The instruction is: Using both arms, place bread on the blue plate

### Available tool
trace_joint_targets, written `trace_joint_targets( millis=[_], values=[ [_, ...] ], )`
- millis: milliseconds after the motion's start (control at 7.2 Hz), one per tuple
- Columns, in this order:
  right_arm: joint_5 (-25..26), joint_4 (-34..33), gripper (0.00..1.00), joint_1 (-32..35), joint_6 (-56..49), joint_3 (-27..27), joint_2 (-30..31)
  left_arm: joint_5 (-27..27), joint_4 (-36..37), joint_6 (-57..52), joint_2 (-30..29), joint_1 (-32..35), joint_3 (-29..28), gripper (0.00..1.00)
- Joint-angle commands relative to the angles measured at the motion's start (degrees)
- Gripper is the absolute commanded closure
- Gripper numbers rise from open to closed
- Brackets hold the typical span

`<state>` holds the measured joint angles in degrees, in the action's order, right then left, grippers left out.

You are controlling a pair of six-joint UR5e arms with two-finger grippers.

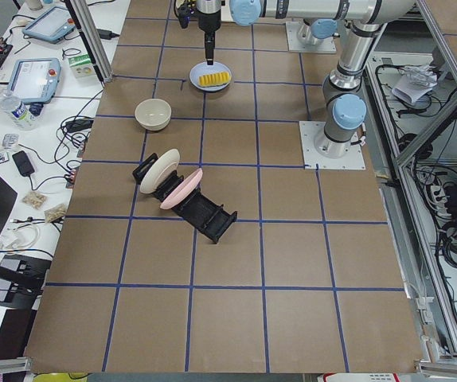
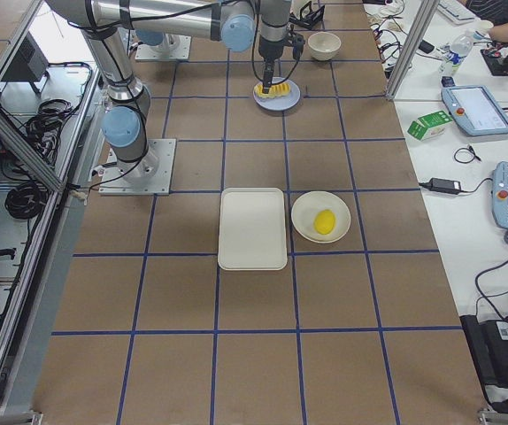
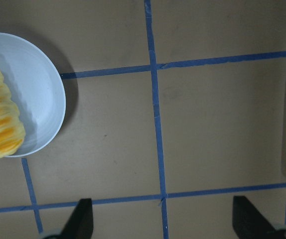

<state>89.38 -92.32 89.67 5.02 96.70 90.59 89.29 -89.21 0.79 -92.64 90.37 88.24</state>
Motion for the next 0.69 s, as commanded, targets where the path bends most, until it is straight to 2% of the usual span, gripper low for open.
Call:
trace_joint_targets(
  millis=[0,556],
  values=[
    [0.0,5.4,0.0,-0.8,-0.2,-5.5,0.8,0.1,-0.2,0.0,0.4,0.1,0.0,0.0],
    [-0.2,5.5,0.0,-0.3,0.4,-5.3,1.3,-0.1,-0.3,0.0,0.4,0.0,0.0,0.0]
  ],
)
